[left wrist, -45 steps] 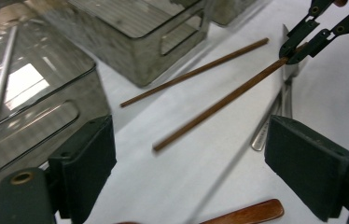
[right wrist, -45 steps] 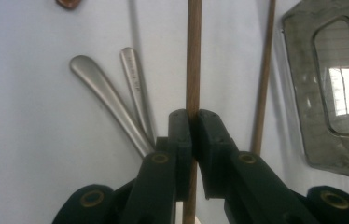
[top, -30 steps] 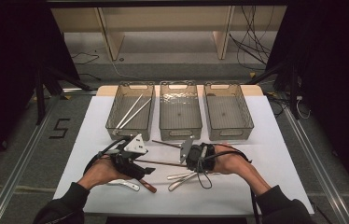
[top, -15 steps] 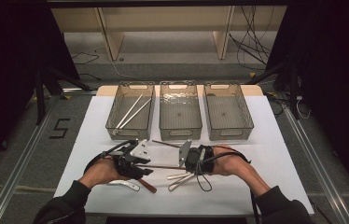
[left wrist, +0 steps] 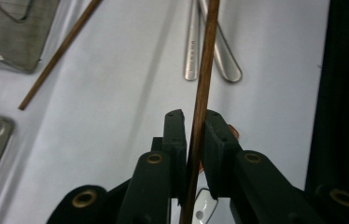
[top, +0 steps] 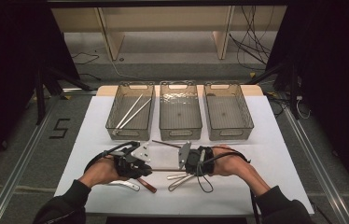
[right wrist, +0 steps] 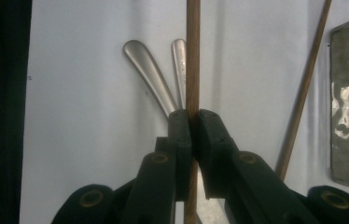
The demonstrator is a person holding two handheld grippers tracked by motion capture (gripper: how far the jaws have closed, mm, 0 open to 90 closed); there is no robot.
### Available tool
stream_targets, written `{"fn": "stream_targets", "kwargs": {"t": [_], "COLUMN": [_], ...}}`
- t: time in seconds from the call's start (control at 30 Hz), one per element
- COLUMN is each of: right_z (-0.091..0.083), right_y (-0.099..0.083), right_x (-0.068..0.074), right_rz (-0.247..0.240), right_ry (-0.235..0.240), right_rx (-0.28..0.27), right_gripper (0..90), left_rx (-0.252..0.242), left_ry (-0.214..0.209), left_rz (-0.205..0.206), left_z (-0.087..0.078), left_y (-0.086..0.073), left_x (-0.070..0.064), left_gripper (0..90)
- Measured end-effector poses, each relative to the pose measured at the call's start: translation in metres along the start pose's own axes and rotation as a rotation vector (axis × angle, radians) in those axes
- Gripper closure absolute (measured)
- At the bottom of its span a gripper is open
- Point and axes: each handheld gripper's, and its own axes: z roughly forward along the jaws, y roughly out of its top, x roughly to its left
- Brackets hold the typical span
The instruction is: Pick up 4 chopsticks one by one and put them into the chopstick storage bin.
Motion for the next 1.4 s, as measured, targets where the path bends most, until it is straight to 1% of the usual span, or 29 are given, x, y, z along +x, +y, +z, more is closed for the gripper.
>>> {"fn": "stream_targets", "kwargs": {"t": [0.07, 0.1, 0.13, 0.2, 0.23, 0.27, 0.3, 0.33, 0.37, 0.4, 0.43, 0.47, 0.5, 0.6, 0.63, 0.67, 0.7, 0.77, 0.83, 0.97, 1.0, 1.03, 1.07, 1.13, 1.17, 1.2, 1.27, 1.33, 1.4], "right_z": [-0.001, -0.001, -0.002, -0.004, -0.005, -0.007, -0.009, -0.011, -0.013, -0.014, -0.016, -0.018, -0.019, -0.024, -0.026, -0.027, -0.029, -0.031, -0.034, -0.039, -0.040, -0.041, -0.041, -0.040, -0.039, -0.038, -0.036, -0.034, -0.031], "right_y": [-0.001, -0.002, -0.003, -0.004, -0.005, -0.005, -0.006, -0.007, -0.008, -0.009, -0.010, -0.011, -0.013, -0.017, -0.019, -0.020, -0.021, -0.025, -0.028, -0.035, -0.036, -0.038, -0.040, -0.044, -0.046, -0.047, -0.051, -0.054, -0.057], "right_x": [0.000, -0.001, -0.002, -0.003, -0.004, -0.005, -0.006, -0.007, -0.009, -0.011, -0.012, -0.013, -0.015, -0.020, -0.021, -0.022, -0.024, -0.025, -0.026, -0.026, -0.026, -0.025, -0.025, -0.024, -0.022, -0.021, -0.019, -0.016, -0.014], "right_rz": [0.006, 0.001, 0.011, 0.029, 0.036, 0.053, 0.069, 0.080, 0.102, 0.108, 0.134, 0.170, 0.188, 0.238, 0.258, 0.283, 0.303, 0.338, 0.377, 0.453, 0.468, 0.487, 0.510, 0.541, 0.550, 0.556, 0.568, 0.578, 0.594], "right_ry": [0.002, 0.003, 0.001, 0.007, 0.002, -0.004, -0.006, -0.011, -0.020, -0.019, -0.028, -0.038, -0.043, -0.062, -0.077, -0.097, -0.102, -0.124, -0.145, -0.190, -0.194, -0.192, -0.187, -0.183, -0.188, -0.195, -0.195, -0.194, -0.178], "right_rx": [-0.002, -0.007, -0.014, -0.023, -0.028, -0.034, -0.045, -0.058, -0.074, -0.093, -0.104, -0.117, -0.128, -0.173, -0.185, -0.202, -0.221, -0.264, -0.302, -0.388, -0.409, -0.424, -0.438, -0.451, -0.451, -0.453, -0.455, -0.453, -0.454], "right_gripper": [83.8, 83.1, 82.3, 81.1, 79.9, 78.9, 76.1, 72.1, 70.4, 67.6, 64.2, 61.7, 59.4, 51.0, 47.9, 45.4, 43.4, 41.6, 40.3, 36.8, 35.9, 34.6, 33.2, 31.9, 31.6, 31.5, 31.4, 31.4, 31.1], "left_rx": [-0.004, -0.001, 0.003, 0.000, -0.002, 0.003, 0.002, -0.004, -0.009, -0.014, -0.022, -0.023, -0.026, -0.030, -0.037, -0.046, -0.050, -0.073, -0.079, -0.108, -0.110, -0.119, -0.130, -0.148, -0.158, -0.165, -0.173, -0.184, -0.187], "left_ry": [-0.021, -0.025, -0.024, -0.028, -0.021, -0.015, -0.009, -0.008, -0.007, 0.002, 0.003, 0.005, 0.012, 0.033, 0.032, 0.039, 0.042, 0.056, 0.077, 0.095, 0.102, 0.105, 0.107, 0.118, 0.127, 0.135, 0.152, 0.158, 0.177], "left_rz": [0.018, 0.029, 0.033, 0.019, 0.005, -0.008, -0.017, -0.034, -0.049, -0.057, -0.069, -0.071, -0.075, -0.105, -0.128, -0.136, -0.146, -0.154, -0.170, -0.221, -0.229, -0.249, -0.278, -0.315, -0.336, -0.348, -0.368, -0.376, -0.389], "left_z": [0.000, -0.001, -0.001, -0.002, -0.003, -0.003, -0.003, -0.004, -0.004, -0.005, -0.006, -0.007, -0.008, -0.010, -0.010, -0.011, -0.013, -0.015, -0.017, -0.020, -0.021, -0.022, -0.023, -0.025, -0.026, -0.028, -0.031, -0.033, -0.035], "left_y": [0.000, 0.001, 0.002, 0.002, 0.002, 0.001, 0.000, -0.001, -0.003, -0.004, -0.005, -0.006, -0.007, -0.011, -0.013, -0.014, -0.015, -0.017, -0.019, -0.022, -0.023, -0.024, -0.024, -0.025, -0.026, -0.026, -0.026, -0.027, -0.027], "left_x": [-0.002, -0.004, -0.005, -0.004, -0.004, -0.003, -0.002, 0.000, 0.002, 0.003, 0.004, 0.005, 0.006, 0.009, 0.010, 0.011, 0.011, 0.013, 0.015, 0.019, 0.020, 0.021, 0.024, 0.026, 0.027, 0.028, 0.031, 0.034, 0.037], "left_gripper": [83.2, 84.1, 84.5, 84.7, 84.8, 84.9, 84.9, 84.9, 85.0, 84.9, 85.0, 85.0, 84.9, 84.9, 84.9, 84.9, 84.9, 84.9, 84.9, 84.9, 84.8, 84.8, 84.8, 84.8, 84.9, 84.9, 84.9, 84.9, 84.9]}}
